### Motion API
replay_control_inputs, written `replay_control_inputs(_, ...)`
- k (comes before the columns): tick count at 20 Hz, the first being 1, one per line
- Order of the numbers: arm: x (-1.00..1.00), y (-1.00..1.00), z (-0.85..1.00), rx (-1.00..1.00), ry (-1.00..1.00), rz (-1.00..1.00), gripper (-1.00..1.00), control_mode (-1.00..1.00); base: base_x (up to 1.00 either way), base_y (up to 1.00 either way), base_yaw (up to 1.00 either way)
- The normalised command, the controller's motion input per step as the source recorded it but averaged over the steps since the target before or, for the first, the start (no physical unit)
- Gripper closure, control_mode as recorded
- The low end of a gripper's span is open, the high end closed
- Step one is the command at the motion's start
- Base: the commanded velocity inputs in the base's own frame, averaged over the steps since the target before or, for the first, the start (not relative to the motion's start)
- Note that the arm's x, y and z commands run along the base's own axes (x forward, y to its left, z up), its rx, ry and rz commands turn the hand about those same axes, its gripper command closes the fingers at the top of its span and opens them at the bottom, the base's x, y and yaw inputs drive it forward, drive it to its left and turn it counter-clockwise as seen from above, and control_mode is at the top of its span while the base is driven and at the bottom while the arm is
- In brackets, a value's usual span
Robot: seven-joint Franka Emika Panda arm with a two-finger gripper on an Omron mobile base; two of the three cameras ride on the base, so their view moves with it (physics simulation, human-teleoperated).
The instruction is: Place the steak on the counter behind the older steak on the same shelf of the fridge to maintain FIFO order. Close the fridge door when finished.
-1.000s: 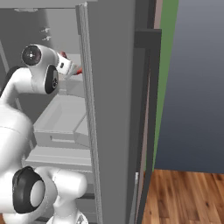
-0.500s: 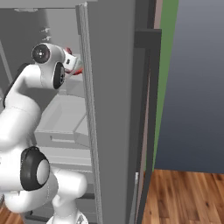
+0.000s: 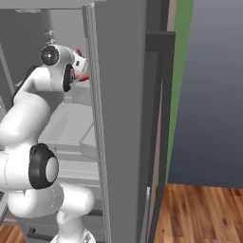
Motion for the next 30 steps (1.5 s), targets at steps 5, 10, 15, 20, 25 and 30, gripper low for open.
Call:
replay_control_inputs(5, 0.33, 0.14, 0.00, 0.00, 0.00, -0.07, 1.00, -1.00, 0.00, 0.00, 0.00)
replay_control_inputs(10, 0.36, 0.03, -0.01, 0.00, 0.00, -0.06, 1.00, -1.00, 0.00, 0.00, 0.00)
replay_control_inputs(15, 0.36, 0.00, -0.01, 0.00, 0.00, -0.02, 1.00, -1.00, 0.00, 0.00, 0.00)
replay_control_inputs(20, 0.29, 0.00, -0.07, 0.00, 0.00, 0.00, 1.00, -1.00, 0.00, 0.00, 0.00)
replay_control_inputs(25, 0.33, 0.00, -0.12, 0.00, 0.00, 0.00, 1.00, -1.00, 0.00, 0.00, 0.00)
replay_control_inputs(30, 0.16, 0.00, -0.21, 0.00, 0.00, 0.00, -1.00, -1.00, 0.00, 0.00, 0.00)
